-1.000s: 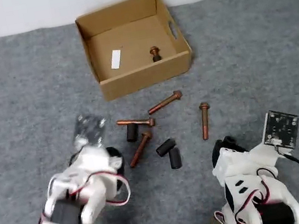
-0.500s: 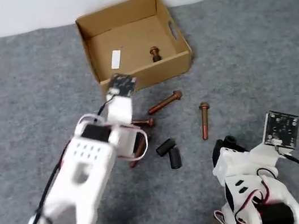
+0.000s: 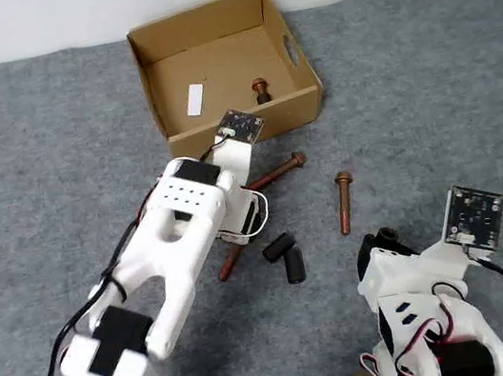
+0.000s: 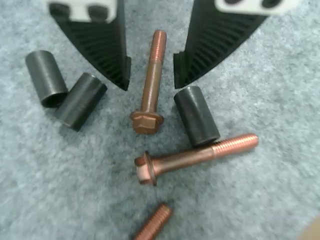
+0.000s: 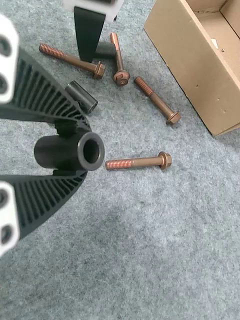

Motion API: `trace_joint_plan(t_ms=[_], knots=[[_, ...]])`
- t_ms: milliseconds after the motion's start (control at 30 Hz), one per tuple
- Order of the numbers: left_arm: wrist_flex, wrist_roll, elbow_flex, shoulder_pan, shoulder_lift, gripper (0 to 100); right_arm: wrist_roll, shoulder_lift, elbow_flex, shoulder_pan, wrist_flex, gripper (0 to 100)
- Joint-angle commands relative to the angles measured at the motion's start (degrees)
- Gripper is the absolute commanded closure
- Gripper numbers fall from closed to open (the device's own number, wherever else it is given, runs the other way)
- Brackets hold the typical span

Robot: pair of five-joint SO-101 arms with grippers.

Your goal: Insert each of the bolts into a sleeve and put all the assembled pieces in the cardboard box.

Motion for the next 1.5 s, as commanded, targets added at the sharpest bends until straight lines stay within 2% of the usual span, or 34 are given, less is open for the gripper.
trace_joint_plan(t_ms=[0, 467, 533, 600, 700, 967, 1167, 1300, 1467], knots=[[1.5, -0.5, -4.3, 0.0, 2.7, 85, 0.4, -0.1, -0.4, 0.6, 0.0, 99.1], [1.4, -0.3, -11.5, 0.1, 17.0, 85, 0.4, -0.1, -0.4, 0.6, 0.0, 99.1], [1.3, -0.3, -11.5, 0.4, 18.5, 90, 0.4, -0.1, -0.4, 0.6, 0.0, 99.1], [1.3, -0.5, -11.6, 1.0, 18.4, 98, 0.4, -0.1, -0.4, 0.6, 0.0, 99.1], [1.8, -0.2, -11.5, 1.5, 16.1, 100, 0.4, -0.1, -0.4, 0.6, 0.0, 99.1], [1.9, 4.4, -8.2, 5.2, -4.8, 100, 0.4, -0.1, -0.4, 0.6, 0.0, 99.1], [1.3, 4.4, 4.3, 7.7, -26.5, 100, 0.6, -3.2, -0.4, 0.1, 0.0, 99.1], [-2.9, 4.3, 13.4, 6.8, -42.5, 100, 0.7, -3.6, -0.4, 0.0, 0.0, 99.1], [-9.6, 4.2, 28.5, 6.0, -61.2, 100, 0.7, -3.6, -0.9, -5.1, 0.7, 99.1]])
